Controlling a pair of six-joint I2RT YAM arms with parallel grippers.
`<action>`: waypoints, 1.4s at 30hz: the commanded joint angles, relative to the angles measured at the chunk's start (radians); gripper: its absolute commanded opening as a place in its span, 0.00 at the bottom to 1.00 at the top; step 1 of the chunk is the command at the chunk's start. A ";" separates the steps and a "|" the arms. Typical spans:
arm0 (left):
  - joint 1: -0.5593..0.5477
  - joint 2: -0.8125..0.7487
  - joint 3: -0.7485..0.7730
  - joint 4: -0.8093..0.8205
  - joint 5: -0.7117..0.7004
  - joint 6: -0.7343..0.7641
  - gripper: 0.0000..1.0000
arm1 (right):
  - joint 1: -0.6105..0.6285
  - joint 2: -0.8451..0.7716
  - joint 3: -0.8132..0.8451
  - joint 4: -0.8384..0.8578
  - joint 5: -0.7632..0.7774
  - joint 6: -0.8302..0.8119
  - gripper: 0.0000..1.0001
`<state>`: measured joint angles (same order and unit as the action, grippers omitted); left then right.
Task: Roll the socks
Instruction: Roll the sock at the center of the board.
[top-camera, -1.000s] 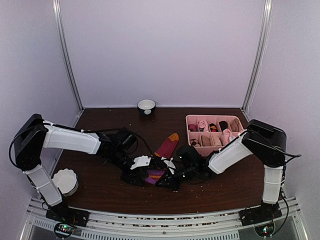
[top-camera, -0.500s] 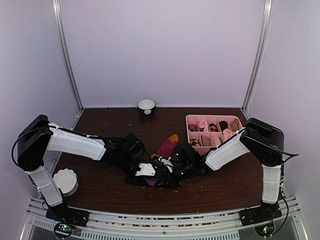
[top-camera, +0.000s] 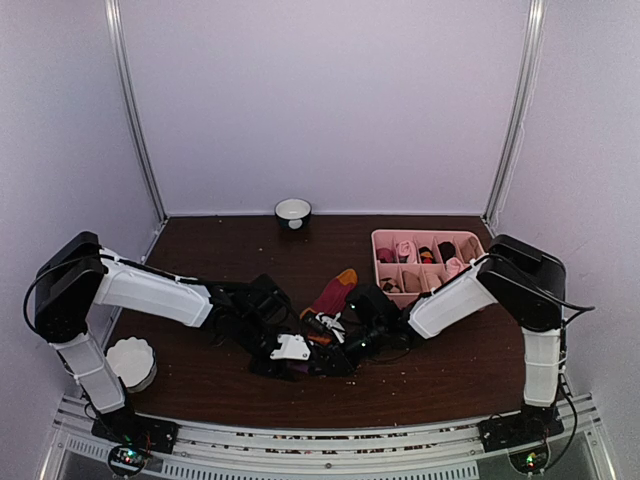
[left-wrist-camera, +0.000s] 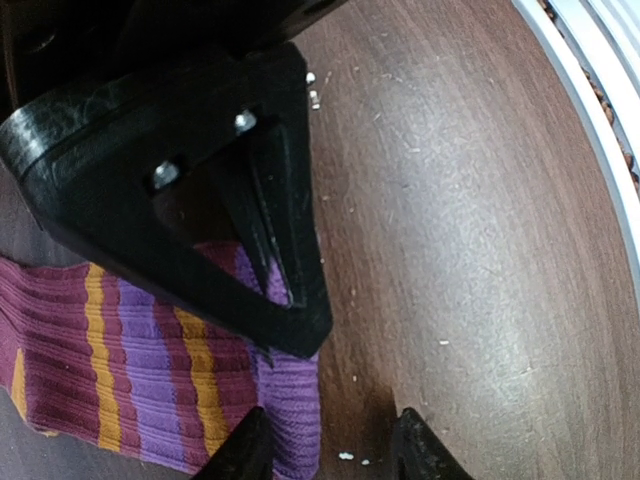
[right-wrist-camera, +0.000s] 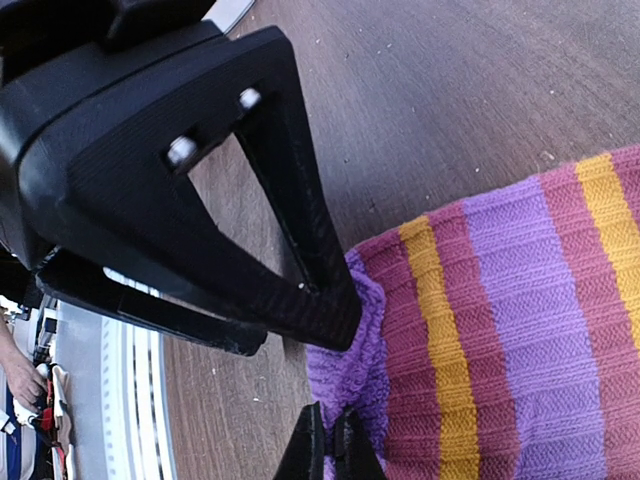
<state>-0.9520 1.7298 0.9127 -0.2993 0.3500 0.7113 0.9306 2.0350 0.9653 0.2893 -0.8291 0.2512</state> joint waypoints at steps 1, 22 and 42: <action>-0.007 0.012 0.006 0.026 -0.025 -0.002 0.40 | 0.001 0.067 -0.031 -0.172 0.068 0.005 0.00; 0.037 0.123 0.123 -0.169 0.063 -0.124 0.00 | -0.019 -0.147 -0.272 0.153 0.248 0.154 0.37; 0.181 0.301 0.303 -0.406 0.391 -0.185 0.00 | 0.017 -0.503 -0.591 0.486 0.844 0.229 1.00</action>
<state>-0.7845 1.9812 1.1870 -0.6189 0.6933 0.5453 0.9512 1.4979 0.4088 0.6487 0.0185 0.5022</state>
